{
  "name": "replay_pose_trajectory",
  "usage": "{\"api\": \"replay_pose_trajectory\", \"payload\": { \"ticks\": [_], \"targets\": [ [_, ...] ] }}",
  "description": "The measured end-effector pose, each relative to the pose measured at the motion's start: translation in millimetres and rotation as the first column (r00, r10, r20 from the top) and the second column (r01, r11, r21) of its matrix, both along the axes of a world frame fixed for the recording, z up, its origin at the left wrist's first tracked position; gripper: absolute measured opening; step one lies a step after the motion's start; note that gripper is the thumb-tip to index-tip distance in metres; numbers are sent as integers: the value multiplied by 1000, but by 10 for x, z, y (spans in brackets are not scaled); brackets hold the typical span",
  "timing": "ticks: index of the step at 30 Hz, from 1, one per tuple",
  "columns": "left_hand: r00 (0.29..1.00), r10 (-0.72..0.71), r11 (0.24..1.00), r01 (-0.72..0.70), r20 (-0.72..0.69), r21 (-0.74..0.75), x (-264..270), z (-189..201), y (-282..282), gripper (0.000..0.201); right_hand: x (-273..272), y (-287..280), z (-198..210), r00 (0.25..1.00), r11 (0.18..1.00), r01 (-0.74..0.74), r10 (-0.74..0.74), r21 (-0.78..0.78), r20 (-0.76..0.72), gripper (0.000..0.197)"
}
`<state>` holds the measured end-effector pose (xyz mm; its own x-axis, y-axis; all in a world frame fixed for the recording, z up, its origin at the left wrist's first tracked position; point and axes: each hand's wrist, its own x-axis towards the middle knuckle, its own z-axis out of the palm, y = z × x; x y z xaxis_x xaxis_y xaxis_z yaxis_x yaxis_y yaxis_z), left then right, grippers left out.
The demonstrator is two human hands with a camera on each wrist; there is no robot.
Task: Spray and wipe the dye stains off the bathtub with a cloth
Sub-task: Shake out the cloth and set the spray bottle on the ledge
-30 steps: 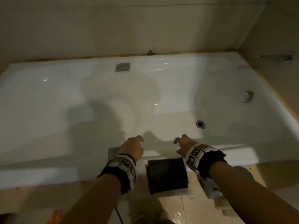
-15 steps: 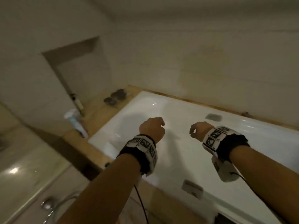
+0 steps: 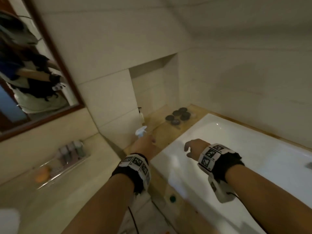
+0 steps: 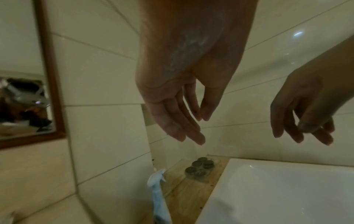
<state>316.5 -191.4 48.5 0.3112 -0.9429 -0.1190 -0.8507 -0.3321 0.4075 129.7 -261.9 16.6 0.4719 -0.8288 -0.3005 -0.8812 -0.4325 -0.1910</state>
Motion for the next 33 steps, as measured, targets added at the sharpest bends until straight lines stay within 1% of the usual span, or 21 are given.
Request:
{"api": "replay_pose_trajectory", "payload": {
  "ticks": [2,5,7,11,13,16,19,21,23,25,26,29,31,33],
  "targets": [
    [999,32,999,-32,0,-7,299,-44,-63,29,332,-99,-56,999,999,-25,26,28,-37,34],
    [998,60,998,-59,-31,32,681,-180,-251,23,736,-376,-92,997,999,-35,37,38,-65,33],
    [993,104,994,-101,-58,44,893,-266,-402,24,982,-610,-103,997,998,-50,53,43,-64,34],
    [983,183,978,-182,-5,104,1226,-358,-782,27,1481,-1118,-244,988,991,-121,125,55,-87,40],
    [972,234,966,-231,-16,119,1355,-377,-1031,26,1711,-1385,-372,980,985,-169,171,33,-103,41],
    [971,238,958,-233,-7,168,1535,-426,-1409,30,2018,-1776,-569,964,977,-212,215,38,-158,45],
    [963,266,955,-258,-37,149,1759,-569,-1732,32,2305,-2142,-677,928,957,-286,287,36,-236,55],
    [956,287,948,-275,-62,160,1908,-684,-1839,34,2519,-2341,-765,901,934,-356,350,24,-256,56],
    [948,308,939,-290,-78,184,2067,-800,-1896,34,2730,-2453,-882,881,912,-409,398,10,-254,62],
    [933,351,922,-328,-83,206,2228,-887,-1908,34,2941,-2508,-1009,846,883,-466,461,47,-270,74],
    [923,377,910,-353,-81,217,2307,-925,-1904,33,3047,-2516,-1068,825,872,-484,483,72,-293,75],
    [894,444,879,-420,-63,226,2507,-1013,-1873,32,3301,-2526,-1218,790,858,-498,508,124,-343,63],
    [882,470,864,-454,-26,220,2608,-1029,-1833,33,3383,-2550,-1303,781,862,-486,504,148,-368,55],
    [875,484,853,-470,-9,225,2683,-1035,-1790,33,3388,-2573,-1368,779,869,-454,494,194,-386,52]
  ]
}}
